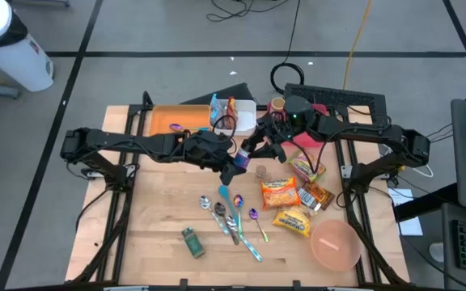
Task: Pick & Place Food Item
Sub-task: Put the purple spice bottle into the red bin
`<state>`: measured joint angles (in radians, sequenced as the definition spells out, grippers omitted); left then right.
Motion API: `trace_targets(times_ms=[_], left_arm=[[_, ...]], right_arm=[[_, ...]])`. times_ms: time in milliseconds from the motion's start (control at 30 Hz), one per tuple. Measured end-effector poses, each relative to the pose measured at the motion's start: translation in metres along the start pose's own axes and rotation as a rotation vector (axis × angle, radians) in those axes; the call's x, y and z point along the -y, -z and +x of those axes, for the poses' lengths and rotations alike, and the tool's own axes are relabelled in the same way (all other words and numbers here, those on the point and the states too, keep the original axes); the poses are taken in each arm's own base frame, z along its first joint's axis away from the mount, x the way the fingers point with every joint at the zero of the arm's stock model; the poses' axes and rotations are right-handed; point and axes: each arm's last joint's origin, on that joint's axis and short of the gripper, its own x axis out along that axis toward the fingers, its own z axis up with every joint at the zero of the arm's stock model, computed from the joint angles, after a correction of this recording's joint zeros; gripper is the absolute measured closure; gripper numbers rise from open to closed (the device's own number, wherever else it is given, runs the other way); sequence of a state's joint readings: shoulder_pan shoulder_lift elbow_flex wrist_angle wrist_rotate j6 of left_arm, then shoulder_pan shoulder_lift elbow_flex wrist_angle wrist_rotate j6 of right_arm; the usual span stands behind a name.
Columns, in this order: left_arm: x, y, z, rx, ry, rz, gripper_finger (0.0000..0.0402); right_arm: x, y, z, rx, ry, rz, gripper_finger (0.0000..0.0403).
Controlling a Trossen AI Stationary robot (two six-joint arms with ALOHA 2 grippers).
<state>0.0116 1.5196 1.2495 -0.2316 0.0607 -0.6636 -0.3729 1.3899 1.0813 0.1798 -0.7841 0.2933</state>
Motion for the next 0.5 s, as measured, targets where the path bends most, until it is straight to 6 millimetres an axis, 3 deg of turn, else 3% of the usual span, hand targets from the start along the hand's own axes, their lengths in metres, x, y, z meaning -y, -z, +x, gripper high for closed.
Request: trace_targets(times_ms=[500], left_arm=[[-0.0003,0.0007,-0.0001,-0.009,-0.001,0.039,0.0206]], right_arm=[[-0.0021,-0.0054,-0.0001,0.040,-0.025,0.011,0.0138]])
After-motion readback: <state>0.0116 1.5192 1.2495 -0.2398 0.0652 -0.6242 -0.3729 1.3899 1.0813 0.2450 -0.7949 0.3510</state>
